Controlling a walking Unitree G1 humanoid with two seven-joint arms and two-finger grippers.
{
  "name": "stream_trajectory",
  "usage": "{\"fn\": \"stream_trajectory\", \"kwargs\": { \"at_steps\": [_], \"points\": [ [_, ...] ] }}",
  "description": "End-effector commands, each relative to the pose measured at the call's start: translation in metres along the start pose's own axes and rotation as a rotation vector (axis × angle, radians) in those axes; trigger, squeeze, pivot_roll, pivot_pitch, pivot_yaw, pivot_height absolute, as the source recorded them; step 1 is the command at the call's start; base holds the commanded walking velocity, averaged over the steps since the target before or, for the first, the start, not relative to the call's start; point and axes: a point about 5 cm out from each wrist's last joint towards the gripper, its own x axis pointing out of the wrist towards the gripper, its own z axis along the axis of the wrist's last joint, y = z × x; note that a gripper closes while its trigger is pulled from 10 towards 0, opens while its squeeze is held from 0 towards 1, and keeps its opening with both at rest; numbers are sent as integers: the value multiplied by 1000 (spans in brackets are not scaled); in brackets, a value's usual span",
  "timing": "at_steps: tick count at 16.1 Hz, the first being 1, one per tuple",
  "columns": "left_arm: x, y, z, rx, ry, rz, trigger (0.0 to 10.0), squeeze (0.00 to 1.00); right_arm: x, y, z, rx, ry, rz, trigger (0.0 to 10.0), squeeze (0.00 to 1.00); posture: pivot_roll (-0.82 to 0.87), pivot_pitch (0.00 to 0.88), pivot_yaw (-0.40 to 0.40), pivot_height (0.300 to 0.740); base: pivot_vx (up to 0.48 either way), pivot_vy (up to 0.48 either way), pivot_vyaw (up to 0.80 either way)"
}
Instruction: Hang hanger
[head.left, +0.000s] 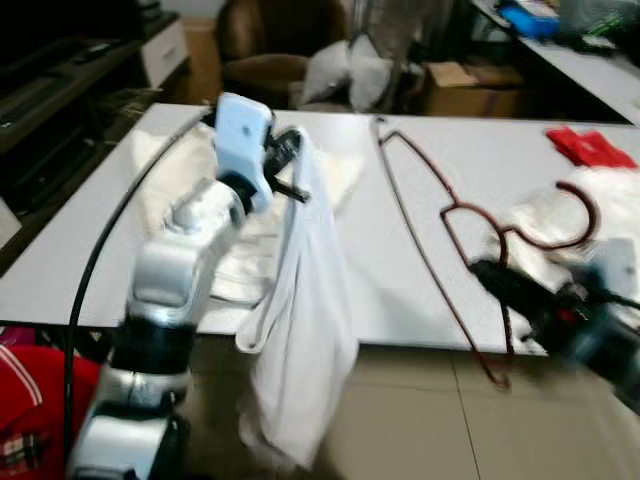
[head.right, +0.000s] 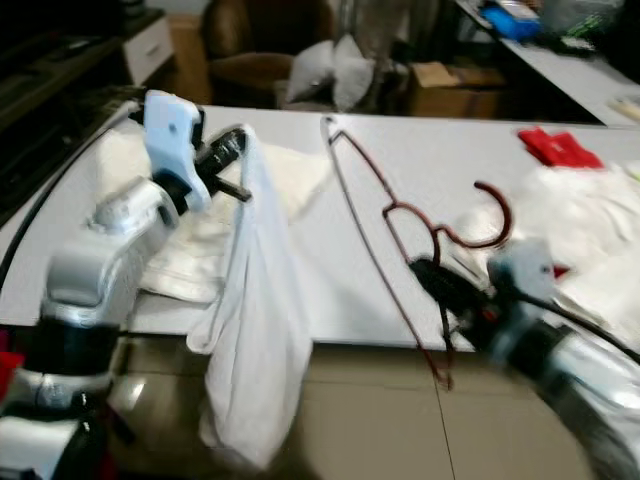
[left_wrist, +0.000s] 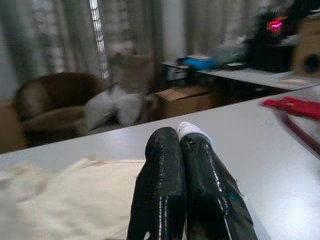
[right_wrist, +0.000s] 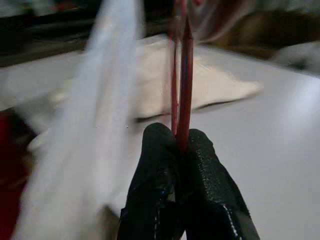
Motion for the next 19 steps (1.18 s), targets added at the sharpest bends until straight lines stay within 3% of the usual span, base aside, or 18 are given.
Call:
{"fn": "stream_trajectory", "kwargs": {
  "at_steps": [1, 4, 6, 9, 12, 16, 19],
  "points": [
    [7, 6, 4, 18, 3, 22, 10000, 0, -11, 4, 8, -10, 16, 68, 10000, 0, 5, 6, -25, 740, 398, 0, 0],
    [29, 27, 18, 78, 28, 78, 10000, 0, -40, 7, 15, 6, 98, 155, 10000, 0, -4, 7, -27, 740, 386, 0, 0],
    [38, 34, 27, 101, 17, 85, 10000, 0, -45, 11, 19, 27, 102, 196, 10000, 0, -14, 6, -25, 740, 382, 0, 0],
    [47, 30, 43, 108, -28, 43, 10000, 0, -44, 13, 15, 35, 138, 224, 10000, 0, -22, 3, -24, 740, 382, 0, 0],
    [49, 24, 57, 85, -89, -12, 10000, 0, -21, 13, 14, -8, 132, 232, 10000, 0, -13, 3, -32, 740, 0, 0, 0],
    [44, 25, 76, 96, -167, -67, 10000, 0, -6, 17, 17, -23, 131, 336, 10000, 0, 6, 5, -44, 740, 0, 0, 0],
    [38, 17, 94, 128, -213, -171, 10000, 0, 11, 12, 18, -75, 160, 394, 10000, 0, 11, 3, -45, 740, 0, 0, 0]
  ]
}}
